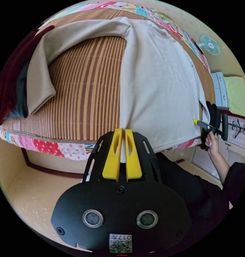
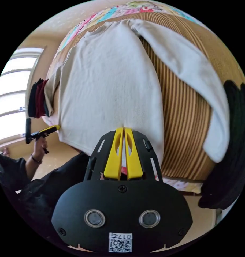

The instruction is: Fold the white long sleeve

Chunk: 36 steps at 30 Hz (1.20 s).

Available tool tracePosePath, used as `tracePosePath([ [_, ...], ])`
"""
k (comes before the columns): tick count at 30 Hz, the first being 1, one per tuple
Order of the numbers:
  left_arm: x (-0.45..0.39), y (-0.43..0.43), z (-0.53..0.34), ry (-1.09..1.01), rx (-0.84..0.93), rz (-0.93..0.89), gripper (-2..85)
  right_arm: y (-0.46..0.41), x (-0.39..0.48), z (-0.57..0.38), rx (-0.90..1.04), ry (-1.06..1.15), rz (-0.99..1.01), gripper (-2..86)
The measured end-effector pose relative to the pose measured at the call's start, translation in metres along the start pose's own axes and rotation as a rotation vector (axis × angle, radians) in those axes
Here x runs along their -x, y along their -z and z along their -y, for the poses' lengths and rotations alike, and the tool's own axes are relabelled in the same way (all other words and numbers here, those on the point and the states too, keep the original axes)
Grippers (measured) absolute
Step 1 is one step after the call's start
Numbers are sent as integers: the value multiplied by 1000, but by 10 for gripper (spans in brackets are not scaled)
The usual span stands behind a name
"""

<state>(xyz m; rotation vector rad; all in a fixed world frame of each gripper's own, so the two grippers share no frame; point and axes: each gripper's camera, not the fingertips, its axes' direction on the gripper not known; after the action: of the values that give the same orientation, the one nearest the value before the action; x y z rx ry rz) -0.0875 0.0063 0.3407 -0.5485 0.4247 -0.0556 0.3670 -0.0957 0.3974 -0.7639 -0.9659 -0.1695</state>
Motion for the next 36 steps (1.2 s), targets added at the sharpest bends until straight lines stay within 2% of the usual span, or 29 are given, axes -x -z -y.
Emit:
tracePosePath([
  [2, 17, 4, -15, 70, -10, -16, 30, 8, -19, -19, -27, -122, 125, 24],
  [5, 36, 22, -42, 168, -107, -58, 52, 49, -79, -60, -338, -404, 453, 59],
  [7, 41, 32, -53, 164, -169, -140, 59, 67, -139, -98, -642, -683, 725, 102],
  [10, 38, 38, -57, 126, -203, -246, 64, 78, -185, -123, -889, -886, 834, 118],
  [14, 19, 36, -47, 57, -193, -300, 65, 90, -215, -108, -931, -962, 880, 104],
  [15, 12, 35, -45, 37, -192, -318, 65, 99, -214, -102, -936, -988, 883, 55],
  [18, -3, 35, -43, -4, -191, -357, 65, 159, -186, -76, -1010, -841, 850, 12],
  [20, -11, 36, -44, -25, -199, -382, 65, 218, -147, -56, -1072, -645, 685, 7],
  [22, -17, 35, -46, -30, -207, -415, 64, 288, -66, -31, -1152, -377, 425, 10],
  [23, -19, 33, -47, -16, -213, -456, 64, 300, -42, -25, -1171, -311, 370, 11],
  [25, -22, 30, -46, -4, -230, -519, 64, 315, 55, 3, -1216, -42, 224, 25],
  [27, -26, 26, -44, 6, -246, -550, 66, 291, 115, 34, -1178, 158, 208, 33],
  [29, -27, 22, -43, 17, -254, -572, 71, 239, 164, 76, -1042, 337, 191, 38],
  [31, -25, 19, -42, 29, -261, -593, 76, 133, 204, 142, -667, 402, 101, 44],
  [32, -21, 18, -40, 40, -270, -595, 78, 101, 208, 157, -551, 380, 70, 45],
  [34, -12, 19, -36, 55, -290, -583, 81, -20, 201, 188, -106, 286, -11, 53],
  [35, -4, 20, -30, 65, -302, -575, 83, -36, 197, 184, -72, 267, -15, 53],
  [36, 5, 23, -24, 71, -321, -569, 86, -30, 190, 163, -192, 276, 47, 52],
])
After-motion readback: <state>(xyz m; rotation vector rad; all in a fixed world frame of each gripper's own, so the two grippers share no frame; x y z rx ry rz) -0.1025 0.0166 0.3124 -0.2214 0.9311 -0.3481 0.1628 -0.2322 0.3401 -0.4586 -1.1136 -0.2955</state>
